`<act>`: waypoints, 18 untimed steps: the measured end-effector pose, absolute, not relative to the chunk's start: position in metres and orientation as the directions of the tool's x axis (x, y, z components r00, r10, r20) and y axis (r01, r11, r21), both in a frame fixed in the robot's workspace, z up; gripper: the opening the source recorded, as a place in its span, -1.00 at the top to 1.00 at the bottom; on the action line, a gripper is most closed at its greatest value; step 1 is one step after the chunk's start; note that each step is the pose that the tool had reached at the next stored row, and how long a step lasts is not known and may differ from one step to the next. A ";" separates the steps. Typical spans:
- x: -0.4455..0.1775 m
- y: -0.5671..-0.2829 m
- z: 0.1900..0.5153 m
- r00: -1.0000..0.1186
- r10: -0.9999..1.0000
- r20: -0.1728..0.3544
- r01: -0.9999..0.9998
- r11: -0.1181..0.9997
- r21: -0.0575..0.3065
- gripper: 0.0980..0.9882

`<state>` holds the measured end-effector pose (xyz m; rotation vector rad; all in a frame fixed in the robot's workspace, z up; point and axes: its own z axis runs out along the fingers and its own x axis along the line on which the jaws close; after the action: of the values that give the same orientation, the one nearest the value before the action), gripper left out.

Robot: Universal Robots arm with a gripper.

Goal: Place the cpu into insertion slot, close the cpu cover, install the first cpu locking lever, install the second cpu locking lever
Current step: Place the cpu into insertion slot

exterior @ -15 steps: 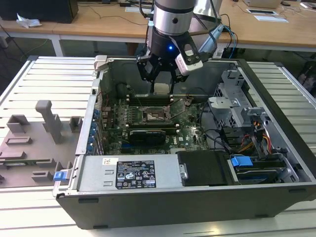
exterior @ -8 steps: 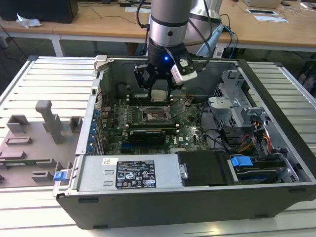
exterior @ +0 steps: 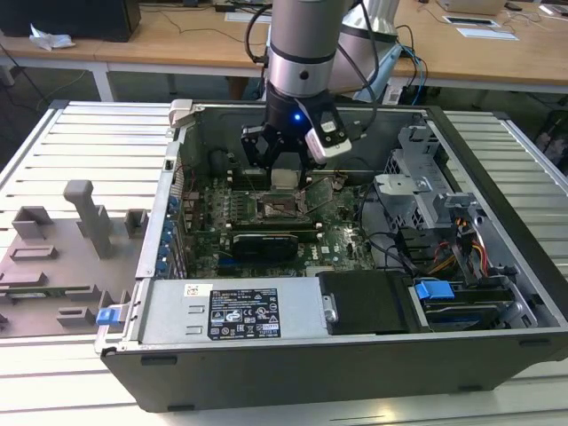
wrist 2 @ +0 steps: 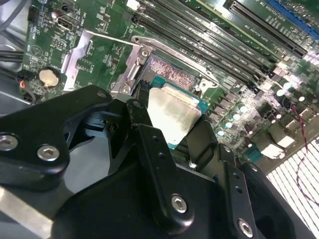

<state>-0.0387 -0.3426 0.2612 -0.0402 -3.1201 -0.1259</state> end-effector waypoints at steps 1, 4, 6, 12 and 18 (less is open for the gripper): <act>-0.039 -0.343 0.260 -0.999 0.025 0.020 0.026 0.996 0.080 0.00; -0.039 -0.343 0.259 -0.999 0.025 0.020 0.026 0.997 0.079 0.00; -0.039 -0.343 0.259 -0.999 0.025 0.020 0.026 0.997 0.079 0.00; -0.039 -0.343 0.258 -0.998 0.060 0.019 0.061 0.997 0.053 0.00; -0.039 -0.343 0.258 -0.981 0.194 0.018 0.195 0.980 0.048 0.00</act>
<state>-0.0387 -0.3426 0.2581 -0.3060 -3.1121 -0.0780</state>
